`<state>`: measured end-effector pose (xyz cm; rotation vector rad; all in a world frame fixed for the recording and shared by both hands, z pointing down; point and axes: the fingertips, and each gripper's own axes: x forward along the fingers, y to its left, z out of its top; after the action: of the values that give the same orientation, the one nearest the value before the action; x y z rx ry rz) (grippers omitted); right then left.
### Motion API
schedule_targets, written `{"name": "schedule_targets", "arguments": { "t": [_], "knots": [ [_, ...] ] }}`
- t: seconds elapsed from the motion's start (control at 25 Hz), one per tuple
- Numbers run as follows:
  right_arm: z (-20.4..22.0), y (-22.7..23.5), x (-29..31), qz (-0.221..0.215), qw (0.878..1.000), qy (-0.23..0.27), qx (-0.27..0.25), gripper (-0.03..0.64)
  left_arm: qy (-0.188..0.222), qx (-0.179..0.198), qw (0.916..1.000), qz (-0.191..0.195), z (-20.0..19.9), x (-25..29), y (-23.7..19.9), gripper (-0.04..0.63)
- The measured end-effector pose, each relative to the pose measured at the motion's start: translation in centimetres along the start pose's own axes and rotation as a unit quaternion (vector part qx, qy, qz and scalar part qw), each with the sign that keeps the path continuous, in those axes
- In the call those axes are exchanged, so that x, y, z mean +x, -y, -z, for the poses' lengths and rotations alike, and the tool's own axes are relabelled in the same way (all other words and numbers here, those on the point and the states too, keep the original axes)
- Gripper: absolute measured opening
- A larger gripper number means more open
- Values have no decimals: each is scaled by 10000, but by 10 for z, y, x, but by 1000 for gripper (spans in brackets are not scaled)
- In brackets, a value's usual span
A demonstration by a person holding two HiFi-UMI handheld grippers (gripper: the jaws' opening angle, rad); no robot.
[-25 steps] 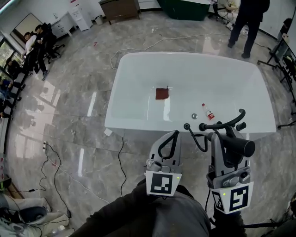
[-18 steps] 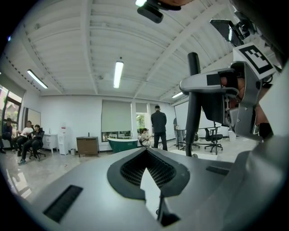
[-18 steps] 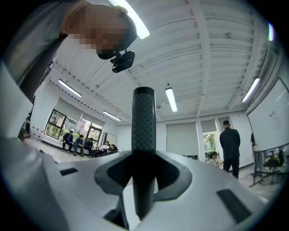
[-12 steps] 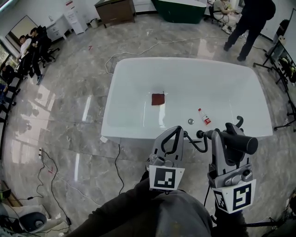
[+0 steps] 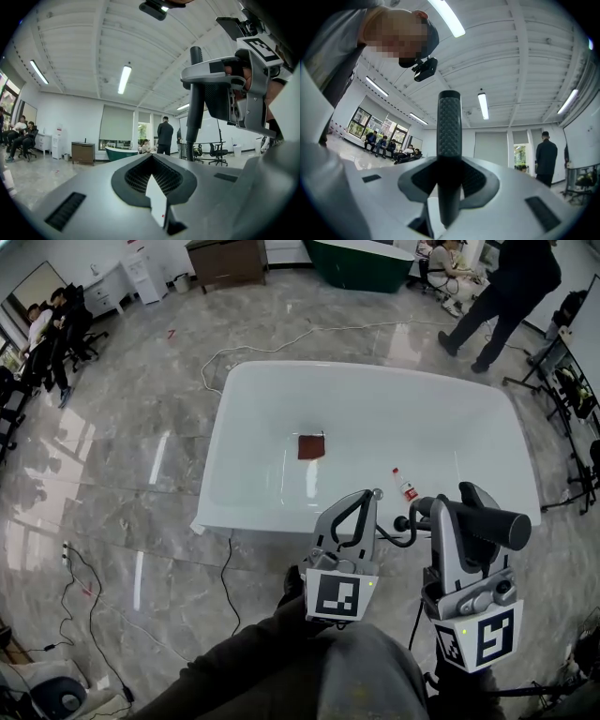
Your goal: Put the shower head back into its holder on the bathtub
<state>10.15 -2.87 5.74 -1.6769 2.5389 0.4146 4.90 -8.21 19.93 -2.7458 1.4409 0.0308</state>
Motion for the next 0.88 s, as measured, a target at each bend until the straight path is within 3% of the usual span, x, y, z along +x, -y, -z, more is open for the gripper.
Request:
{"name": "schedule_targets", "arguments": {
  "t": [0.48,0.88],
  "knots": [
    [-25,3,32,-86,9999,10,-79,126,-3,-171,9997,160,4,24,-21,3],
    [6,6,40,-66,9993,-368,97,126,-113,-199,9995,240,10,33,-26,3]
  ]
}}
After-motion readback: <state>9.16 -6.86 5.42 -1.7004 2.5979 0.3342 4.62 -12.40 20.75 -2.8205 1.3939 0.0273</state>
